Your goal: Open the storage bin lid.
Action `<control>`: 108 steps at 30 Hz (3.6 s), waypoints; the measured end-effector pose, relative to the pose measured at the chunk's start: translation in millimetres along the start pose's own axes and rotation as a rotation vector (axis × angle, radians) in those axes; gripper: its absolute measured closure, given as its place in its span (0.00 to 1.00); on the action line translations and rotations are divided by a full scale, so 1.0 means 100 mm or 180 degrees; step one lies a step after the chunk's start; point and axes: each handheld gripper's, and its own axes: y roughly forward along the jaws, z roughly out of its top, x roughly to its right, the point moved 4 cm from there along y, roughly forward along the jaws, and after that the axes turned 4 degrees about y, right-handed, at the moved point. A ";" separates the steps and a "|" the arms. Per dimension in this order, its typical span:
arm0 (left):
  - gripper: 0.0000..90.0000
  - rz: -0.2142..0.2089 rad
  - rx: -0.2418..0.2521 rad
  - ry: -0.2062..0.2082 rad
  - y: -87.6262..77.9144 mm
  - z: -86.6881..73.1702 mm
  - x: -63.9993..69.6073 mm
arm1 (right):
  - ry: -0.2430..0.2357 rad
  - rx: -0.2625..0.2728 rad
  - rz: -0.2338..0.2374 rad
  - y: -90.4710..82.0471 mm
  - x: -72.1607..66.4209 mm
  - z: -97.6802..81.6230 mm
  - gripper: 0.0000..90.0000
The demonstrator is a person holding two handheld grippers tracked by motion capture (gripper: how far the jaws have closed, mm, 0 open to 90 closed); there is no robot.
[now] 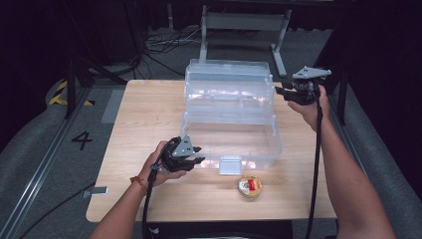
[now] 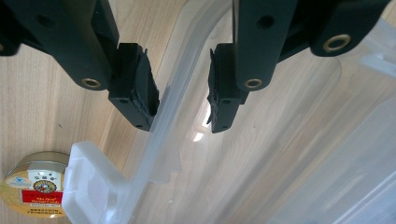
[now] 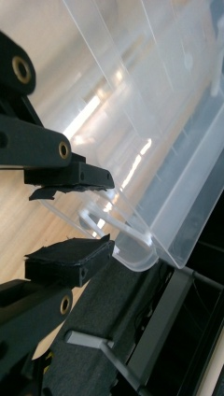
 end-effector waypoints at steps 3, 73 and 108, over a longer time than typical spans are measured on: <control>0.70 0.0000 -0.0005 -0.0002 0.00 0.00 0.00 | -0.0031 0.0006 0.0035 -0.09 -0.05 -0.05 0.68; 0.67 0.0040 -0.0105 0.0069 0.06 0.03 0.02 | -0.0385 -0.0694 0.1065 -1.00 -1.23 -1.58 0.36; 0.65 0.0087 -0.0145 0.0073 0.06 0.02 0.03 | -0.0831 -0.1837 0.1538 -0.46 -2.00 -1.60 0.24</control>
